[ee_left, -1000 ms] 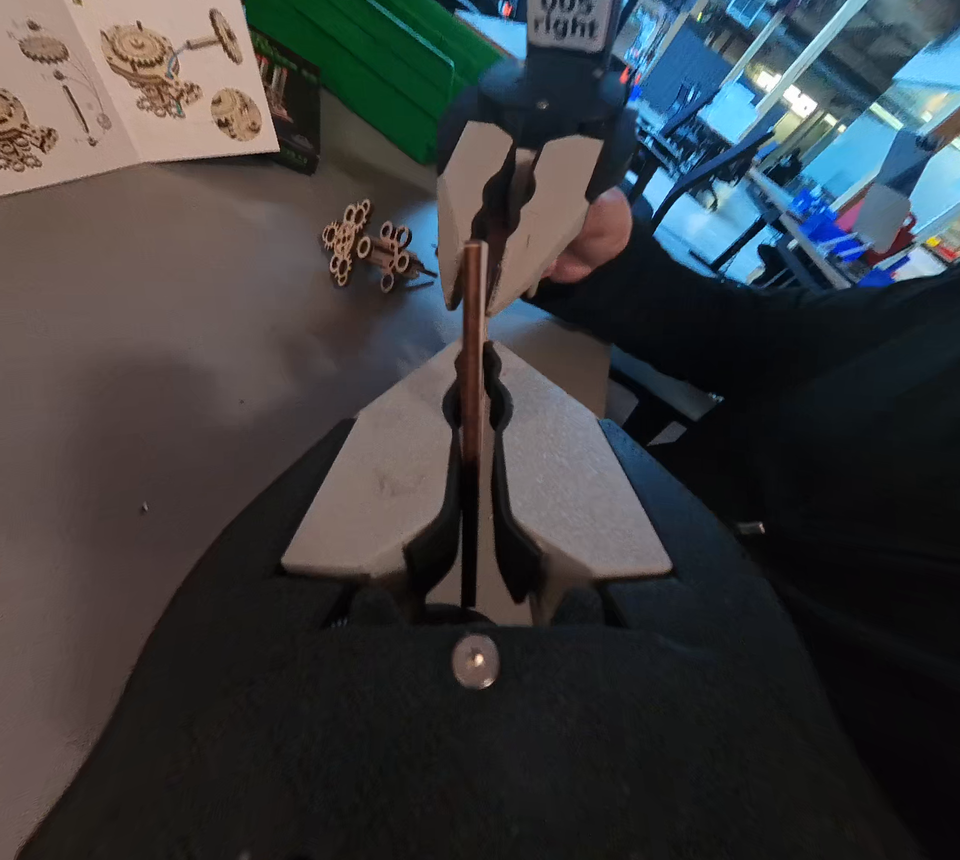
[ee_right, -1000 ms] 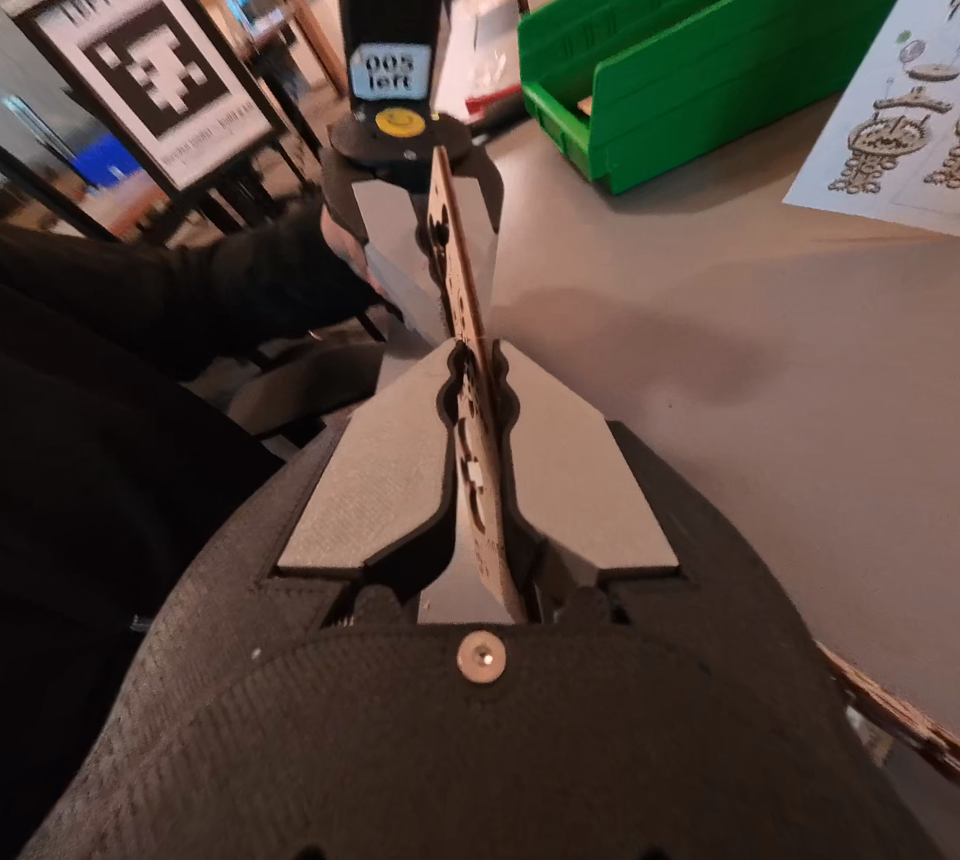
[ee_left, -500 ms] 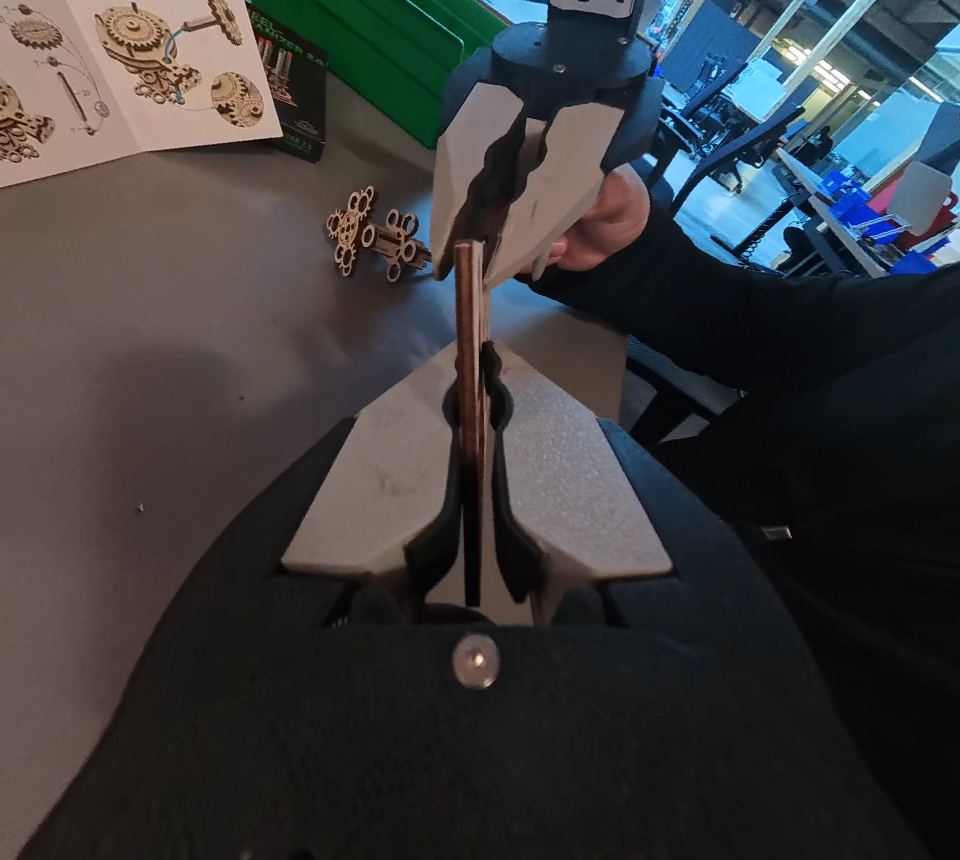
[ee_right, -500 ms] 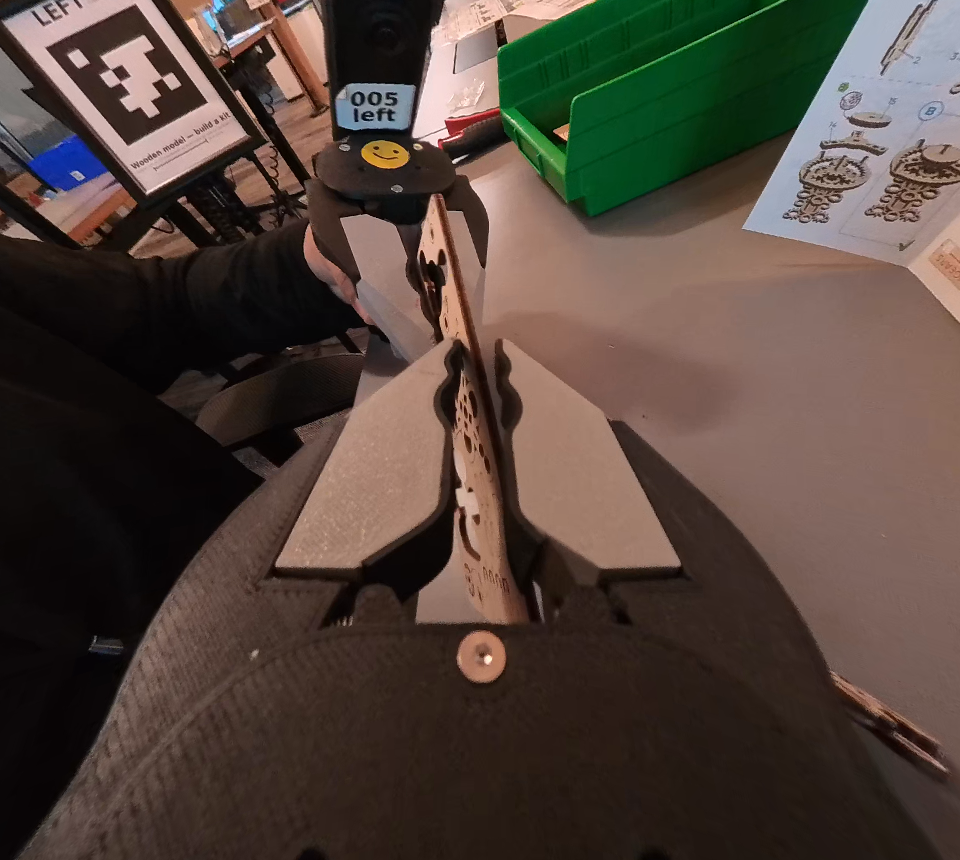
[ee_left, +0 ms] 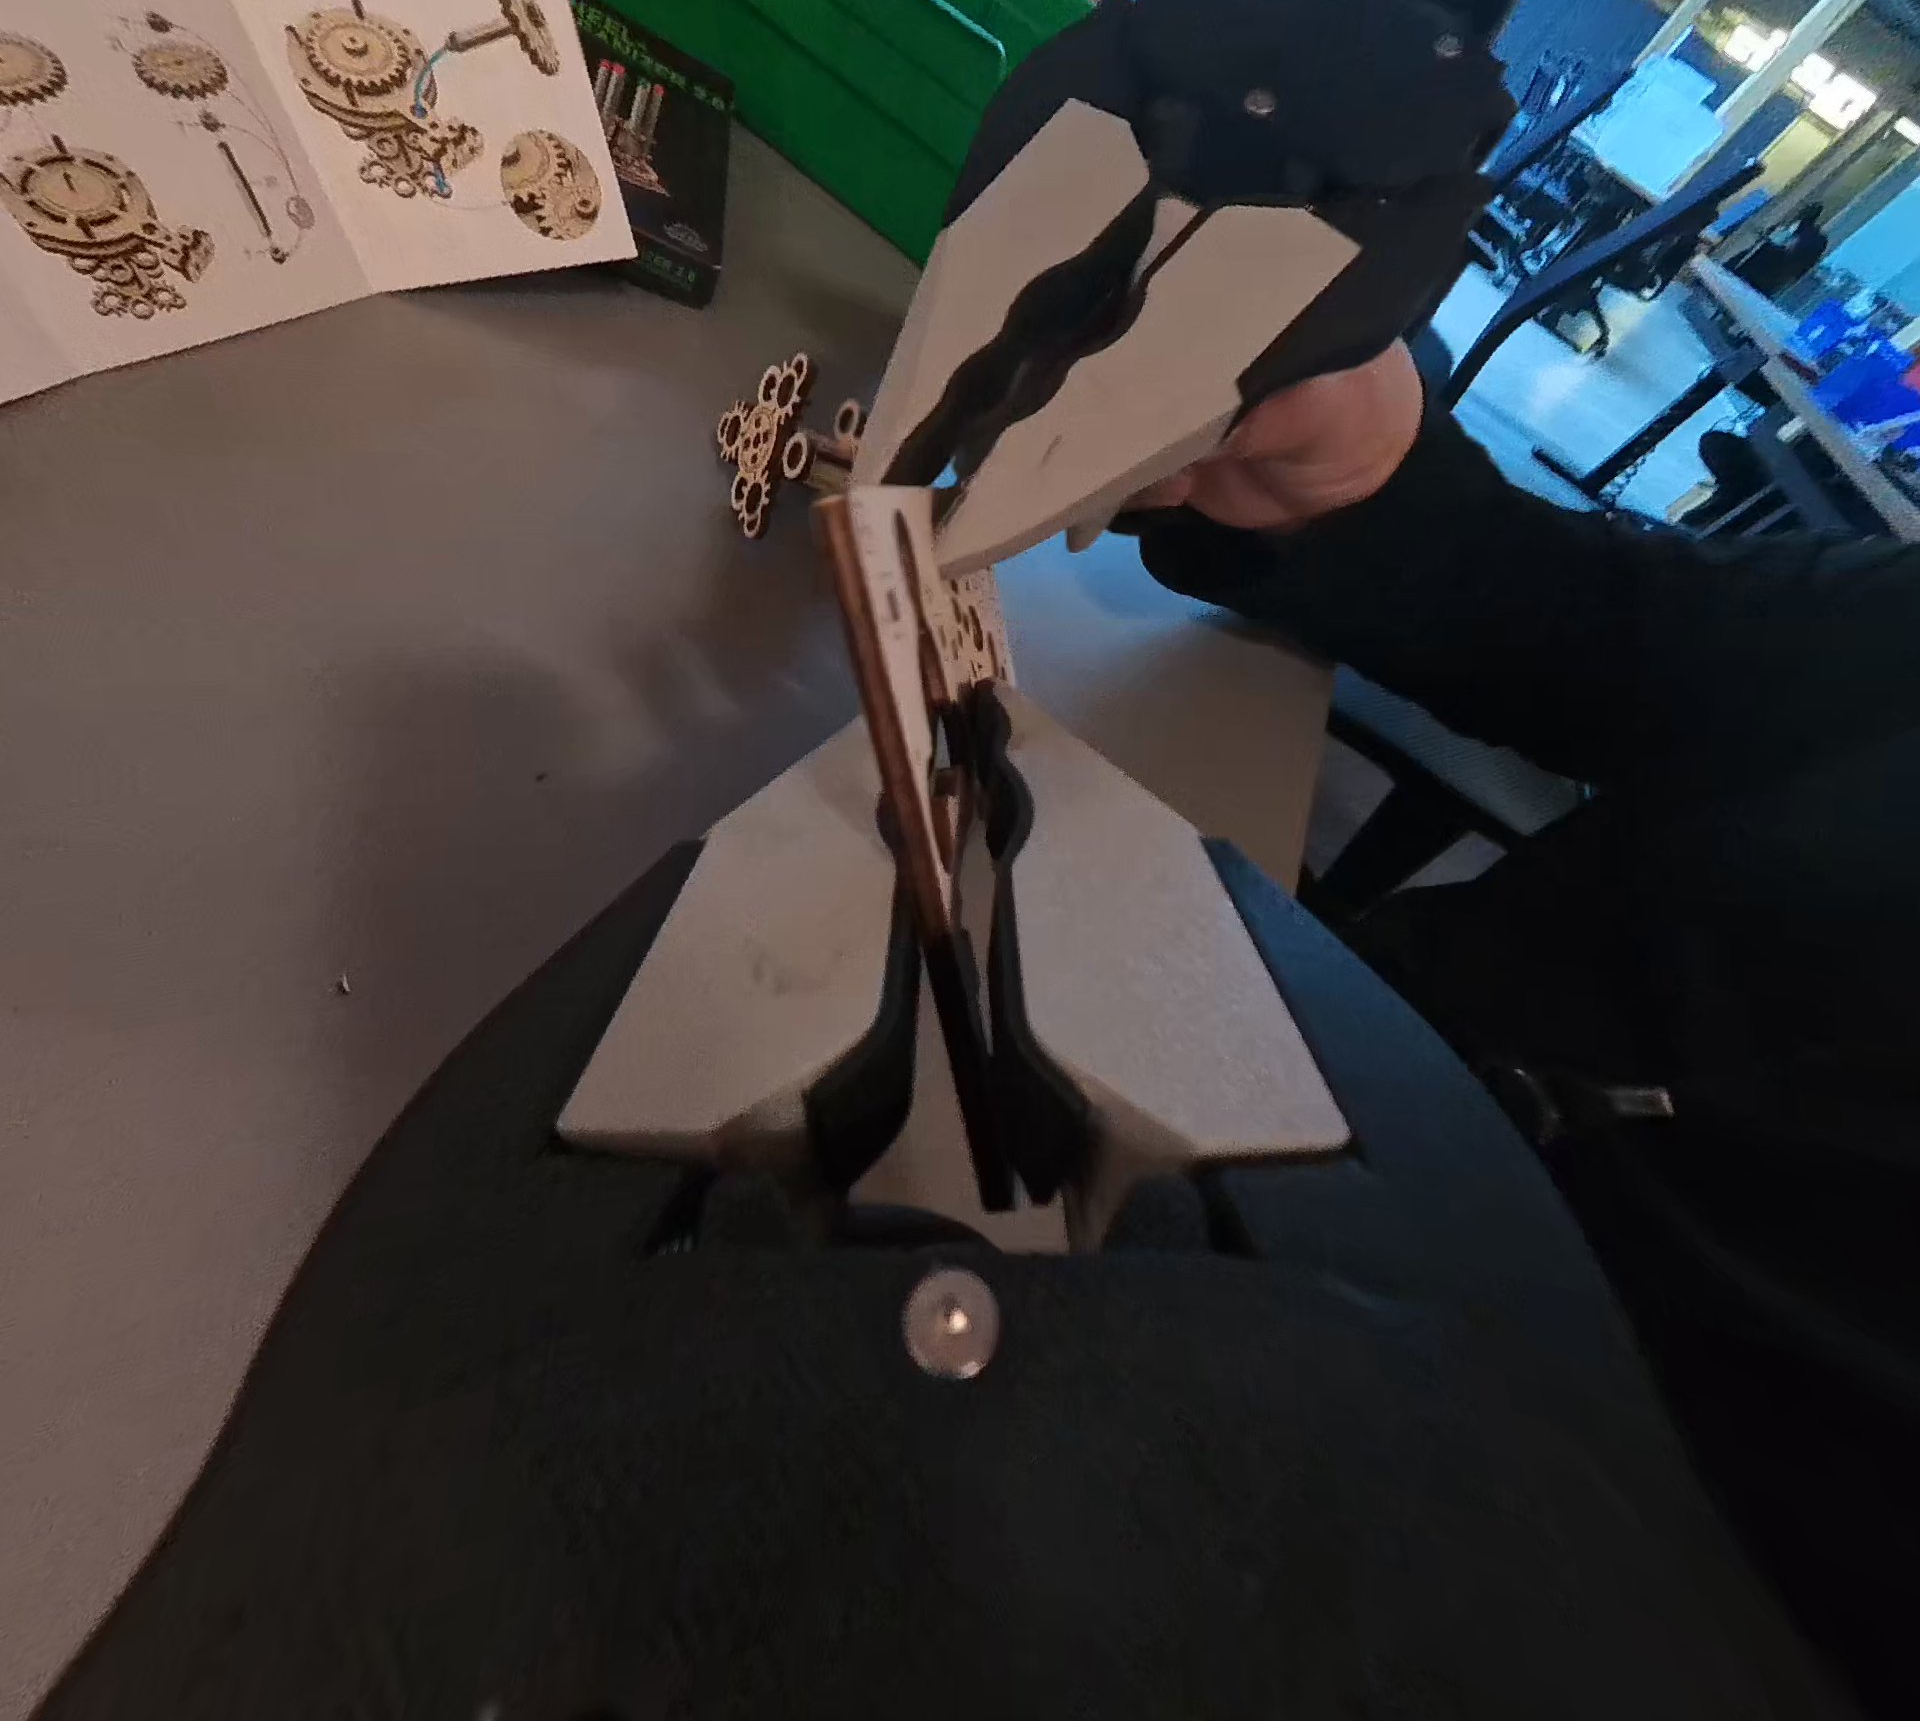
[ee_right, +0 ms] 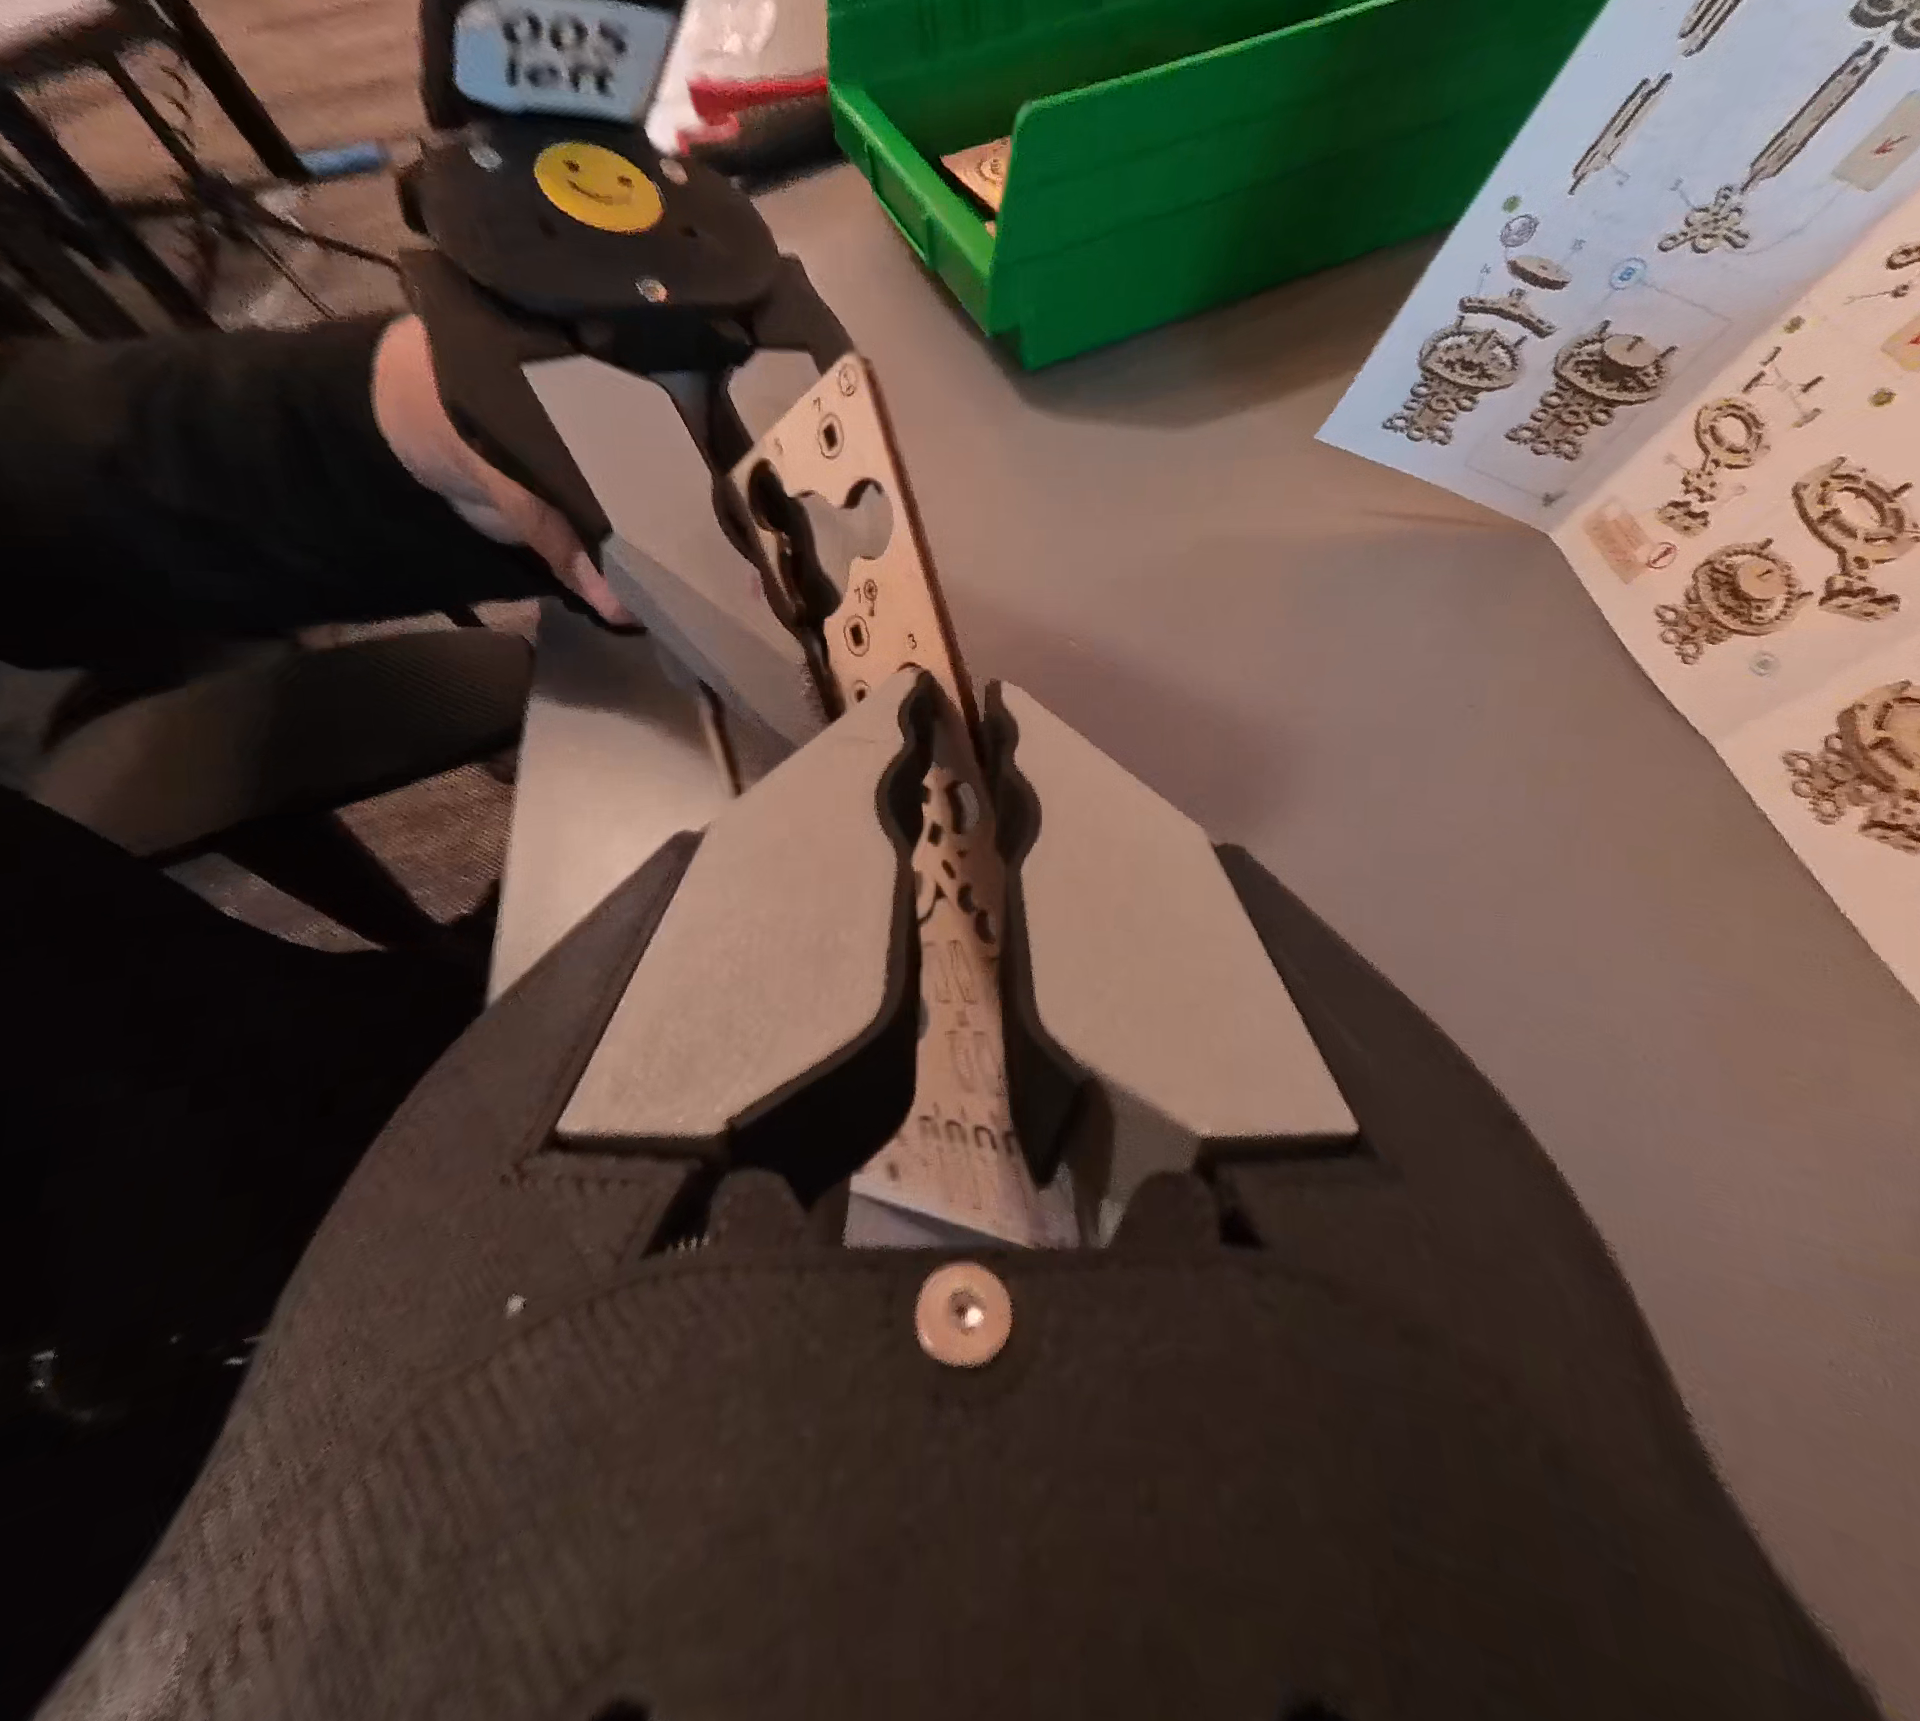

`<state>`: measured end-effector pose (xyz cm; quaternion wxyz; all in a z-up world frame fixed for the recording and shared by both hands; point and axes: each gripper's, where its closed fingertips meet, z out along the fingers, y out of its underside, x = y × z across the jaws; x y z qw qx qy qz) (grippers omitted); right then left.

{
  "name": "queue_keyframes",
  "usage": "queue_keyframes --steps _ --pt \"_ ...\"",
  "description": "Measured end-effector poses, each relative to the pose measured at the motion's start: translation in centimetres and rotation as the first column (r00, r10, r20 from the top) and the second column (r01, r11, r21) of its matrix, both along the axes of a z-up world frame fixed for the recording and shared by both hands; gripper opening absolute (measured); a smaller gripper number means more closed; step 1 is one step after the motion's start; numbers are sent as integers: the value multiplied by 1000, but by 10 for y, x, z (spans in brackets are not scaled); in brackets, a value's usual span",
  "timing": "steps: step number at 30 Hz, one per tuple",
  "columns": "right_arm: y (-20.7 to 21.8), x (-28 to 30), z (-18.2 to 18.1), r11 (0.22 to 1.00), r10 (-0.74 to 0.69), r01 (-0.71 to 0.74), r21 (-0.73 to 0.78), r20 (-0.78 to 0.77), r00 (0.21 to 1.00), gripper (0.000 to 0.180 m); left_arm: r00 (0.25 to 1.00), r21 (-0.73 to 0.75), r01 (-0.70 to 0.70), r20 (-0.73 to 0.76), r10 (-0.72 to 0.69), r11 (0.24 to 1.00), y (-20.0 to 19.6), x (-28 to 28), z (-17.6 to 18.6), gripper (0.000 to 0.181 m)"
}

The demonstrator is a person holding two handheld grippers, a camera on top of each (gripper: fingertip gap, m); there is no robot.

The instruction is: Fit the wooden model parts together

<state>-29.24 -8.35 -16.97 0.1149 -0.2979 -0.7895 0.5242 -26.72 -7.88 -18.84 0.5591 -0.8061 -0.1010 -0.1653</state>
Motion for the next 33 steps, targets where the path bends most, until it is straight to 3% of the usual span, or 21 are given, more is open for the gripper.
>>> queue_keyframes --steps 3,7,21,33 --pt "0 3 10 995 42 -37 -94 50 998 7 999 48 4 42 -6 999 0 -3 7 1" --pt "14 7 7 999 42 -42 14 21 999 26 998 56 14 61 -18 998 -1 -5 5 2" --pt "10 15 -10 989 118 -125 79 85 989 11 997 48 44 60 -47 998 5 2 5 1" --pt "9 1 -18 971 23 -33 236 42 999 15 997 24 -22 78 20 999 3 -8 -1 4"
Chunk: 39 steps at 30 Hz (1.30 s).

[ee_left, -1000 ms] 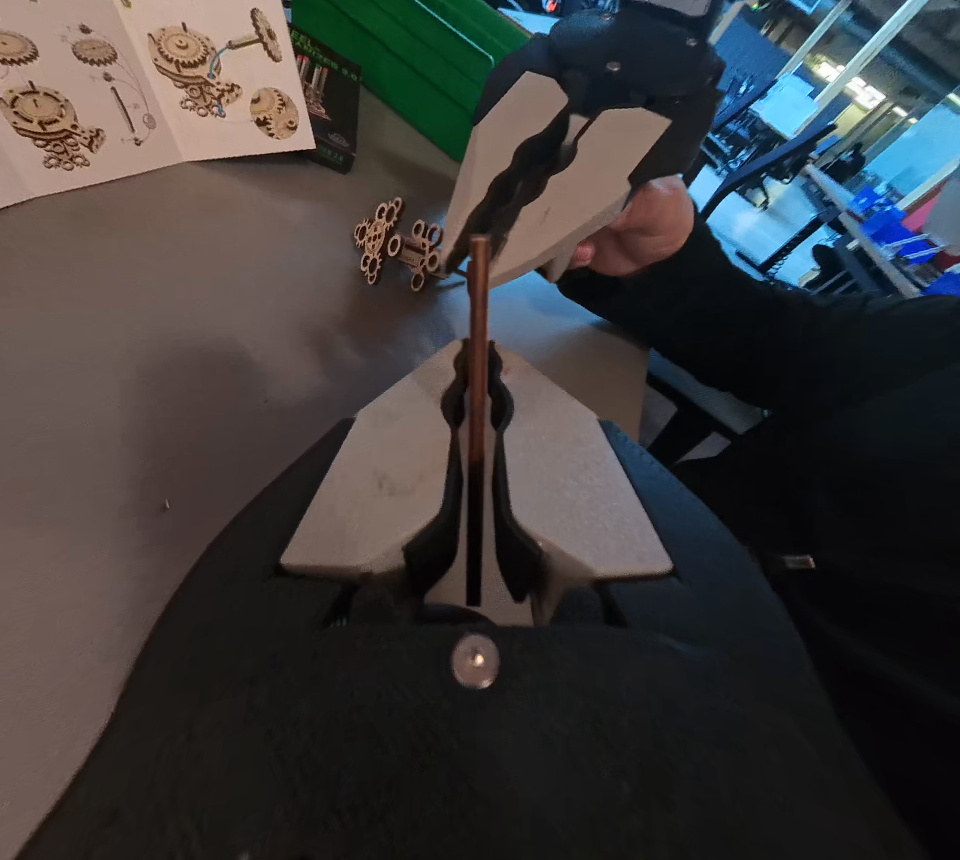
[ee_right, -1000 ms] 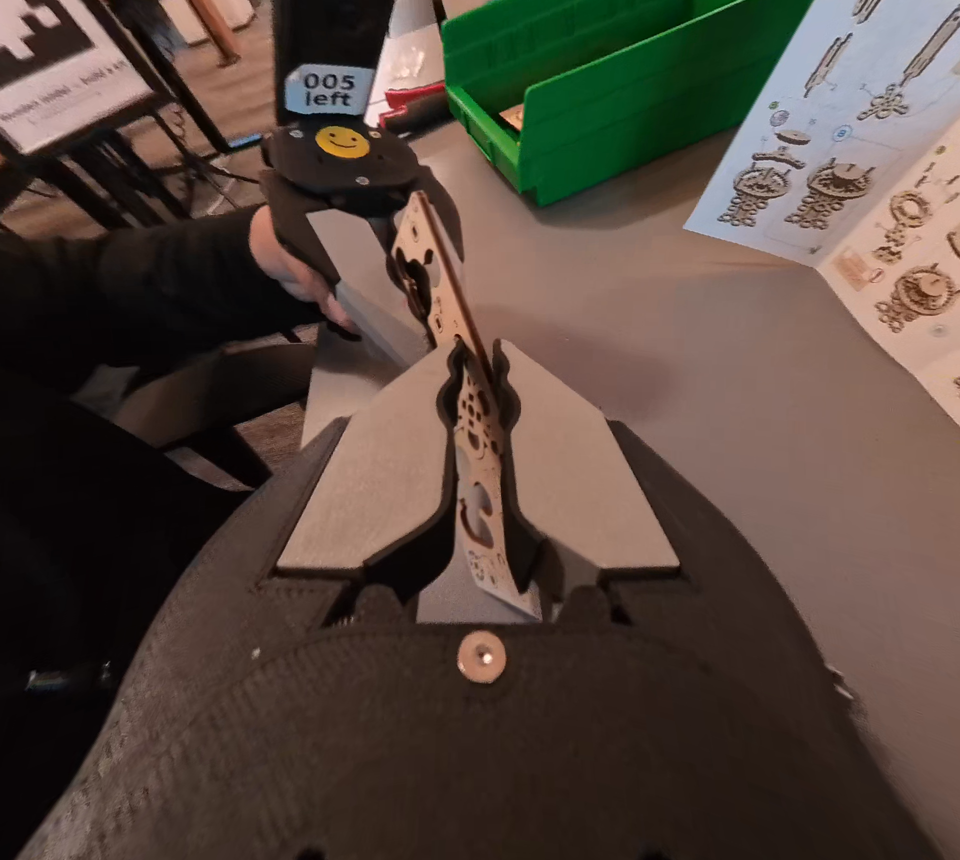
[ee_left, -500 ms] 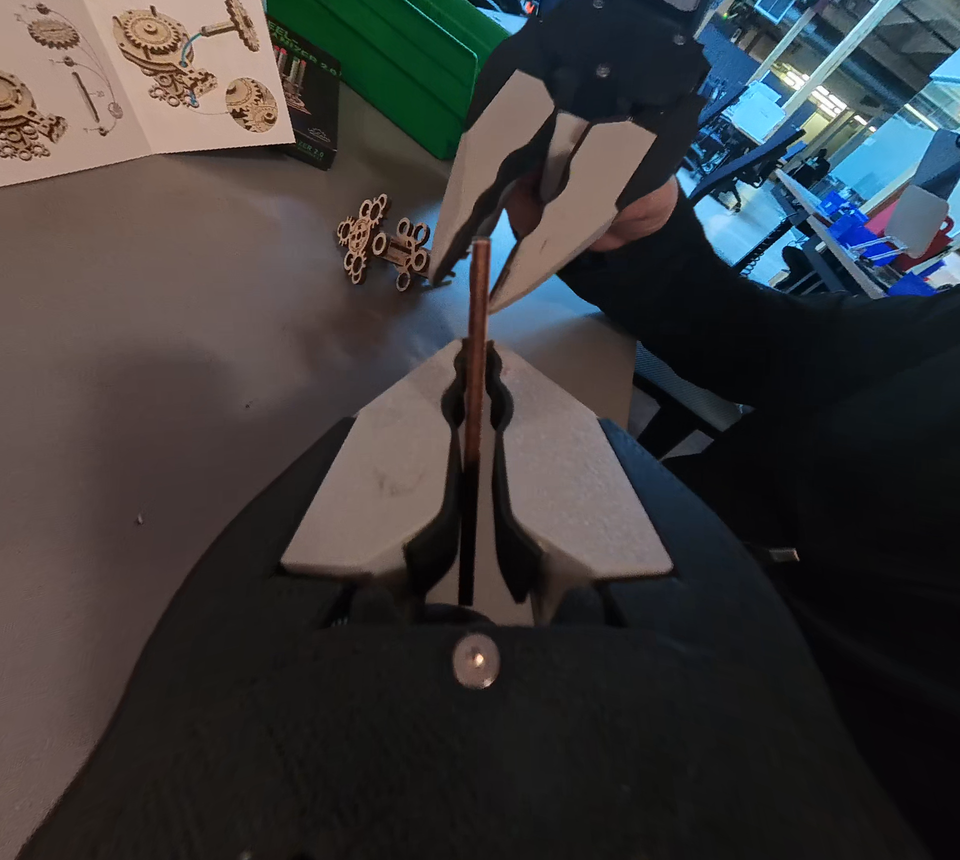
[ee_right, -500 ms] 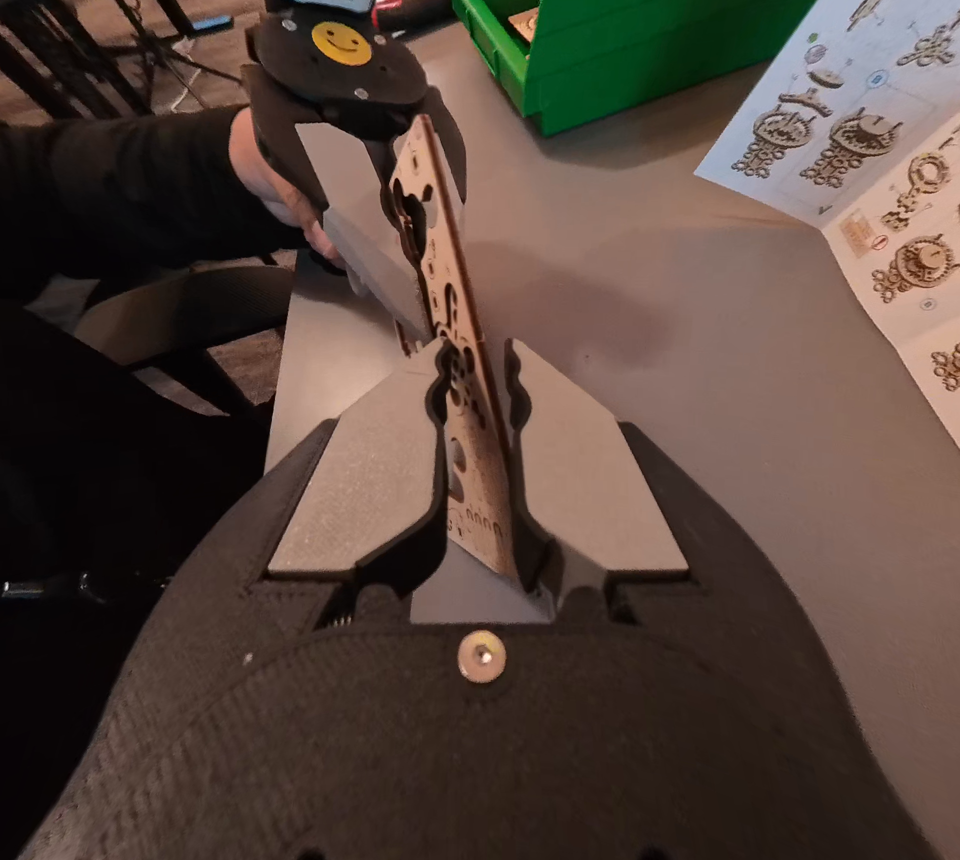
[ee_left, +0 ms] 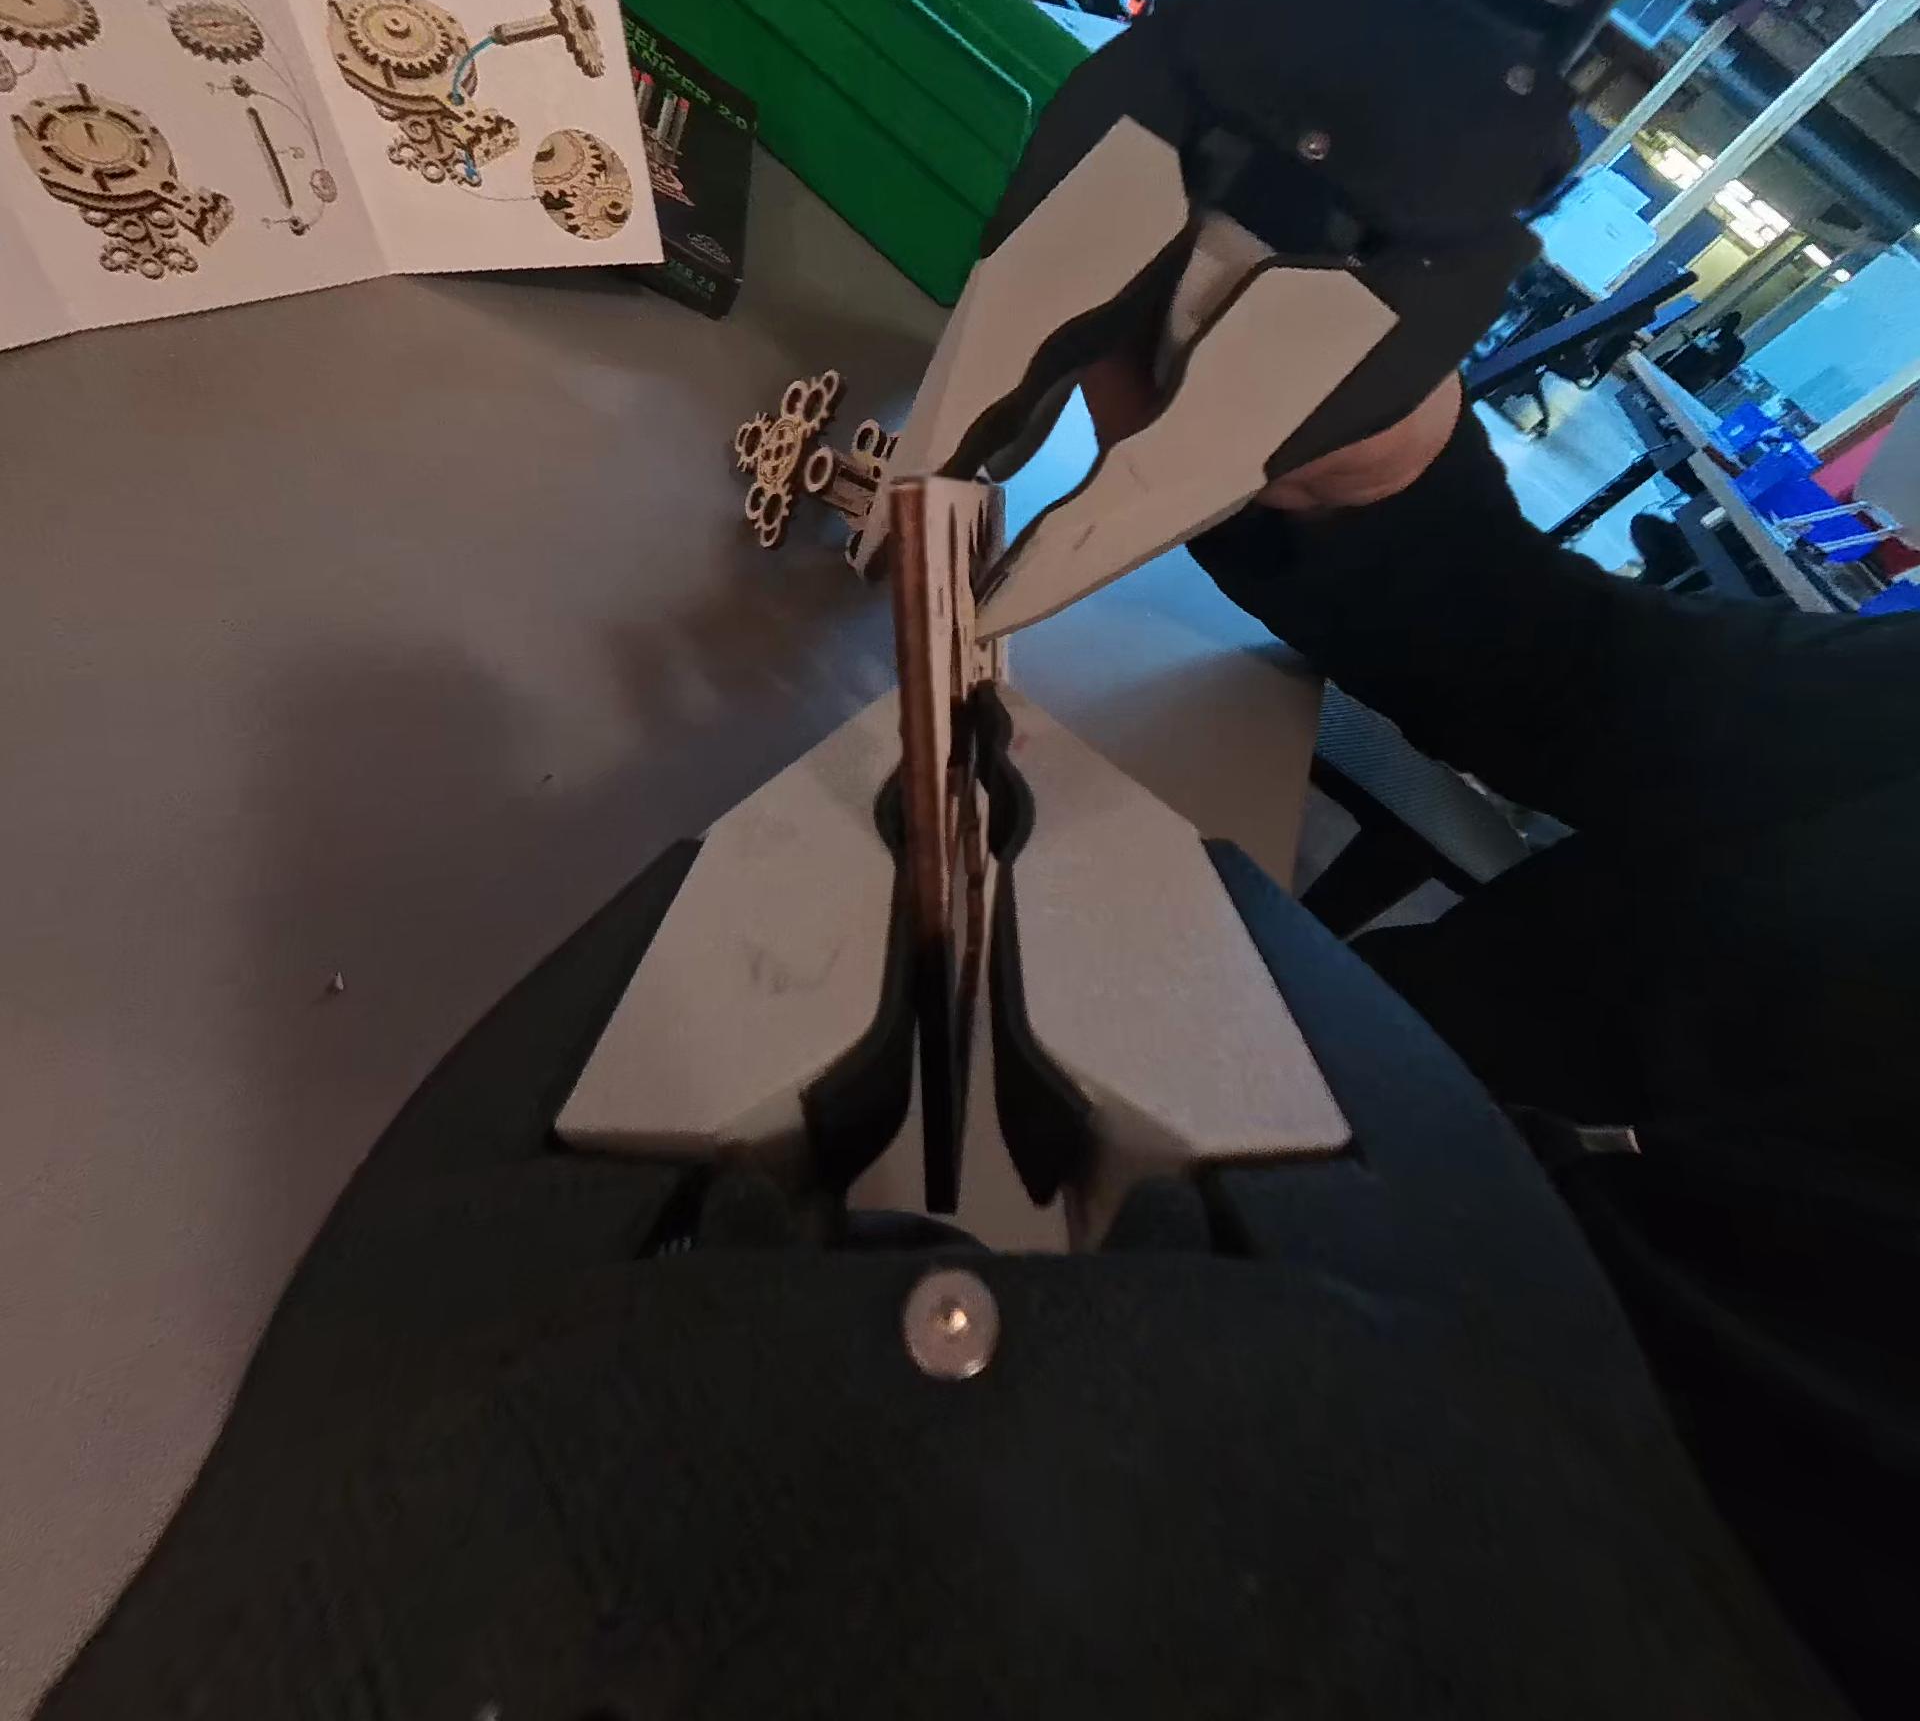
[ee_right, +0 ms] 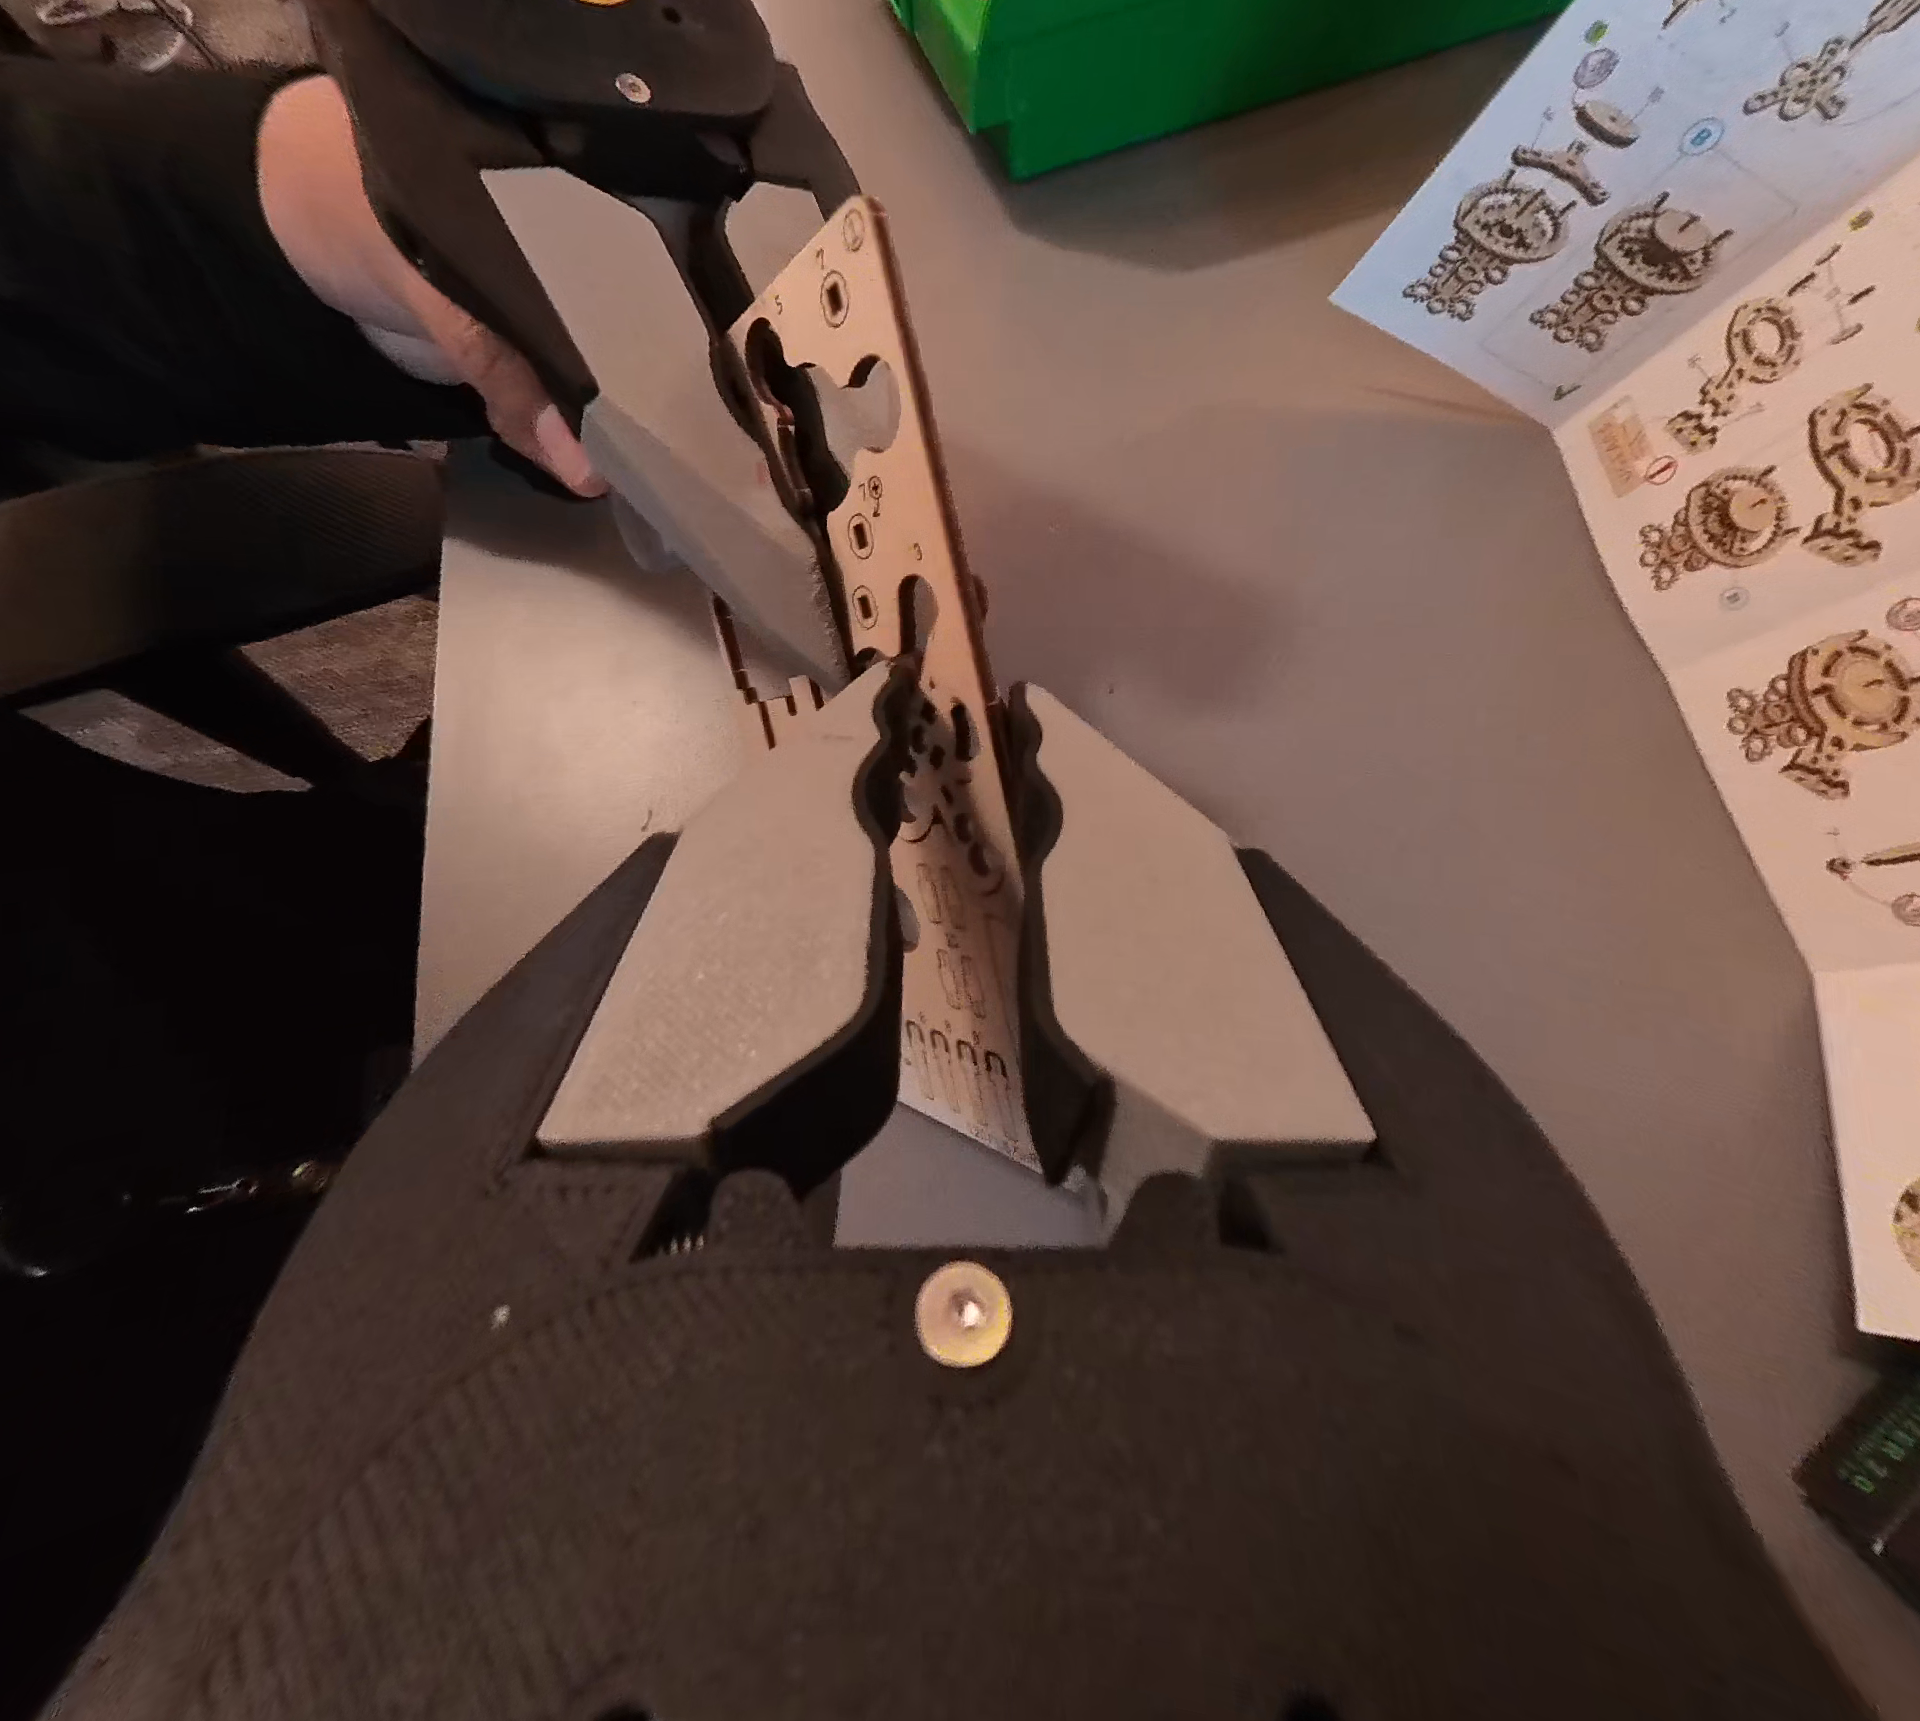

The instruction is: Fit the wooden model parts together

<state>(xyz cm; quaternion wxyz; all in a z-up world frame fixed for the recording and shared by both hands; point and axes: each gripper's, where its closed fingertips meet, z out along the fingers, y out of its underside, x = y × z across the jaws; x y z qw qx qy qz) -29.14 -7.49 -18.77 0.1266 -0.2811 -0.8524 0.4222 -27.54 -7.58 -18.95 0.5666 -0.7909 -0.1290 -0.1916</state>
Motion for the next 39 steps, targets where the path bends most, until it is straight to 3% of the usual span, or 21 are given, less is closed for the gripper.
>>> queue_keyframes --steps 3,9,19,23,28,30,33,38,39 --pt "1 6 4 998 52 -50 -35 58 997 16 999 41 18 45 -20 999 0 2 4 1" --pt "17 12 -4 988 115 -123 92 89 989 14 999 28 40 20 -40 999 1 3 2 1" --pt "17 5 -13 974 25 -61 217 167 986 18 999 13 12 52 -13 1000 1 -1 -5 2" --pt "18 2 -14 958 -23 -17 287 133 991 19 998 10 8 63 -8 1000 1 -3 -6 1" --pt "25 -16 -18 900 4 23 435 -61 998 8 998 2 -14 53 14 1000 4 -5 -7 2" --pt "23 -14 -14 927 6 14 374 -50 999 9 998 21 -20 59 19 1000 4 -6 -7 2" --pt "17 -2 -3 977 32 -47 208 73 997 23 997 44 -13 72 10 999 1 -7 -4 1" --pt "14 1 5 985 123 -137 103 133 983 49 993 56 120 1 -120 991 1 12 -1 1" --pt "9 8 4 978 180 -196 75 177 968 45 991 53 131 -18 -131 990 1 13 -1 1"
